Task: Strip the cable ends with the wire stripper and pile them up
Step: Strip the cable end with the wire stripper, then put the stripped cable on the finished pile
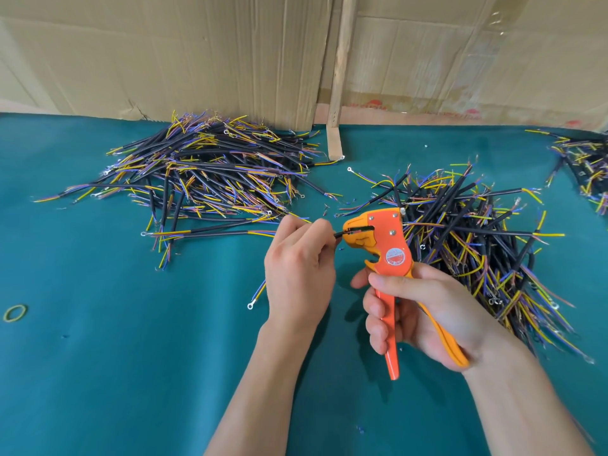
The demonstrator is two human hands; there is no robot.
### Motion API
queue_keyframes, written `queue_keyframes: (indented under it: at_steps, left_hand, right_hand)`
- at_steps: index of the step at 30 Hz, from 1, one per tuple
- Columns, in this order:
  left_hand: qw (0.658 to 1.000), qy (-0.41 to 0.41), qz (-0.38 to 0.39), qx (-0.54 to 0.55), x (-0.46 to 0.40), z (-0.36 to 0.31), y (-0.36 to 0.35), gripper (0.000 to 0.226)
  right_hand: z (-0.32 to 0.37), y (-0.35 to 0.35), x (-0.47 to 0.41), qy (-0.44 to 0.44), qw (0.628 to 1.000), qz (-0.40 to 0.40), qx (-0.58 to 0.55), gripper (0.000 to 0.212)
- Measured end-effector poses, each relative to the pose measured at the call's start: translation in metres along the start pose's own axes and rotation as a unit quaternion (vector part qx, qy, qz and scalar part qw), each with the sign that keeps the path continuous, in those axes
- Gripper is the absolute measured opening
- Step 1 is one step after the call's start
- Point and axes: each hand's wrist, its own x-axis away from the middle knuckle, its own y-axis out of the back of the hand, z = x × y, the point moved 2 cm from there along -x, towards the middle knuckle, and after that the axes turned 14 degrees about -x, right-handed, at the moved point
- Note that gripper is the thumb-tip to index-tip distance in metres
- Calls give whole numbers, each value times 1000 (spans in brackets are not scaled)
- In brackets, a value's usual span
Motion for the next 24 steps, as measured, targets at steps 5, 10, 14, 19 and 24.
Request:
queue_keyframes:
  at_steps: [5,10,14,19,24]
  left_hand:
    - [1000,-1,11,12,1,2,-2,31]
    - [1000,5,3,14,2,3,-3,30]
    - [1000,16,-24,2,4,3,-3,27]
    - [993,108,-27,39,1,-2,7,19]
    - [968,214,50,122,-40,-28,12,17]
  right_hand:
    - [-1,0,0,-1,1000,-14,0,16]
    - [-1,0,-4,36,998,-45,21,19]
    - [-10,1,-9,30,999,-5,-44,29]
    - [-17,5,-20,14,994,-7,-110,60]
    - [-20,5,-20,5,987,-34,-160,76]
